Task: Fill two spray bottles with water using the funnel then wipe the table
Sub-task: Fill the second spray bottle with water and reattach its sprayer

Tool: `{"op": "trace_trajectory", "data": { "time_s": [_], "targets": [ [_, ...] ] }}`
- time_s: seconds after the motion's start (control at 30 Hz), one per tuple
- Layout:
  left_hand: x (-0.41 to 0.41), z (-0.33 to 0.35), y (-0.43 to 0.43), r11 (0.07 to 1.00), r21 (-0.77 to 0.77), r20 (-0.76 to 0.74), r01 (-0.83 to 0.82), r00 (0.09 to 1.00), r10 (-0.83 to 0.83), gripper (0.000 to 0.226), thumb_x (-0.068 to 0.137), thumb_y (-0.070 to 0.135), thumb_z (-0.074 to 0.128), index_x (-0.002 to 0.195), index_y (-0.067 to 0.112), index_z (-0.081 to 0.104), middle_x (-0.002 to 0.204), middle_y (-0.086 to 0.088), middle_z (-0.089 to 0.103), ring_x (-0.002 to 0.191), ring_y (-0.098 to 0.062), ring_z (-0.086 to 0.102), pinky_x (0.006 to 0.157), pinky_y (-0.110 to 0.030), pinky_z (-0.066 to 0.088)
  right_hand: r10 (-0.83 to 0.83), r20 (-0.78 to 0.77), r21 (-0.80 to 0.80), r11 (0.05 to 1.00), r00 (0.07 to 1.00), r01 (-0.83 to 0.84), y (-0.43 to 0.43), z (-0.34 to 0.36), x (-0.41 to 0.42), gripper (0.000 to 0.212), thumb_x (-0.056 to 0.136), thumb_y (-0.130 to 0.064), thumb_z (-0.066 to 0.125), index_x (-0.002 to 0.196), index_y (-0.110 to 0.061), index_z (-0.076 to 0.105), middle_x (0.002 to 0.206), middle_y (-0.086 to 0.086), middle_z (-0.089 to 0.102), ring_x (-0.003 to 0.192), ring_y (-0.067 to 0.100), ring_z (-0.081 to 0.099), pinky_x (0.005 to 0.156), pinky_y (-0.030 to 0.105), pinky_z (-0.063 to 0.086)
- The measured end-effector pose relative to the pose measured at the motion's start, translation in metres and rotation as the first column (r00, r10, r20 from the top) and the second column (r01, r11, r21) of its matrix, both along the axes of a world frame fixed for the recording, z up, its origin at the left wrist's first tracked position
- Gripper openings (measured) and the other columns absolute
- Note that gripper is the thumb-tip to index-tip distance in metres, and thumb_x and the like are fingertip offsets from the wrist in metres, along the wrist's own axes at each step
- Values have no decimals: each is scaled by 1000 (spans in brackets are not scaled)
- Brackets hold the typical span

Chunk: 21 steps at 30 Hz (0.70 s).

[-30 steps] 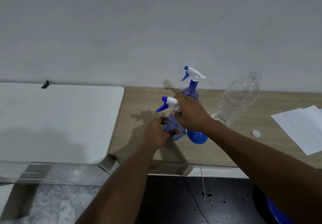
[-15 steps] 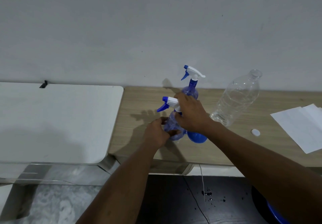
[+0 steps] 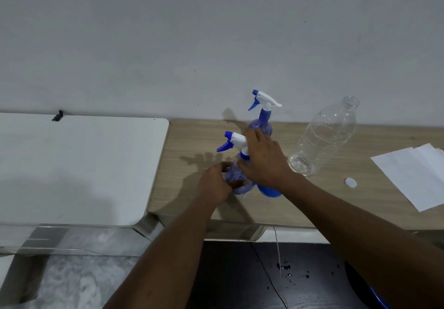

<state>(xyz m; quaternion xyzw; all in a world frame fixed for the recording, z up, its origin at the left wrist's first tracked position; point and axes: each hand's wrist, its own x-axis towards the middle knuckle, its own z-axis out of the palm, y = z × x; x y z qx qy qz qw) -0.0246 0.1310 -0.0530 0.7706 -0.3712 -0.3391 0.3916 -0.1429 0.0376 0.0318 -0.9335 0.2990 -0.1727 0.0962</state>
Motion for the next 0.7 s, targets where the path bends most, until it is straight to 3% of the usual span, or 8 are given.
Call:
{"op": "trace_trajectory", "data": {
  "time_s": [0.13, 0.23, 0.3, 0.43, 0.5, 0.63, 0.7],
  "targets": [
    [2, 1, 0, 1000, -8, -26, 10, 1000, -10, 70, 67, 36, 91, 129, 26, 60, 110, 15, 63, 101, -13, 66, 95, -35, 52, -11, 45, 158, 987, 999, 4, -1, 5, 0, 34, 89, -21, 70, 114, -16, 48, 103, 3, 62, 80, 19, 60, 69, 34, 53],
    [9, 8, 4, 998, -30, -70, 54, 996, -56, 54, 66, 30, 92, 113, 25, 67, 105, 11, 70, 95, -11, 67, 90, -31, 54, -82, 172, 368, 930, 982, 13, -4, 5, -4, 37, 77, -22, 83, 95, -21, 51, 82, -9, 58, 68, 2, 55, 62, 16, 44],
    [12, 21, 9, 984, 2, -108, 179, 978, -178, 52, 66, 33, 91, 111, 19, 70, 105, 8, 71, 97, -9, 67, 84, -25, 51, -100, 292, 528, 846, 951, -74, -3, 7, -7, 35, 73, -19, 86, 92, -20, 57, 77, -12, 57, 64, 1, 53, 61, 11, 42],
    [0, 51, 9, 895, 119, -228, 430, 889, -397, 51, 69, 41, 87, 113, 21, 71, 106, 3, 74, 97, -15, 69, 78, -27, 56, -139, 367, 715, 675, 920, -183, 3, 18, -4, 29, 86, -11, 72, 113, -18, 66, 101, 0, 71, 91, 18, 66, 82, 35, 54],
    [-9, 57, 9, 875, 142, -261, 463, 870, -418, 42, 75, 39, 84, 111, 21, 71, 105, 0, 75, 95, -16, 69, 80, -29, 57, -127, 343, 751, 632, 931, -190, 3, 23, -5, 24, 92, -15, 67, 116, -17, 69, 107, 2, 74, 100, 18, 69, 91, 37, 54],
    [-1, 51, 21, 841, 246, -322, 481, 859, -398, 56, 78, 37, 83, 127, 21, 62, 104, 2, 73, 86, -12, 69, 74, -26, 54, -94, 240, 767, 629, 966, -129, -2, 19, -22, 13, 95, -28, 66, 101, -19, 72, 96, 8, 75, 94, 28, 70, 84, 44, 58],
    [21, 41, 32, 894, 297, -234, 336, 933, -274, 43, 82, 27, 77, 123, 20, 65, 107, -3, 73, 86, -18, 73, 74, -29, 58, -62, 118, 774, 631, 991, -52, -6, 13, -33, 13, 90, -26, 69, 95, -15, 73, 93, 15, 74, 87, 36, 69, 76, 45, 58]
  ]
}}
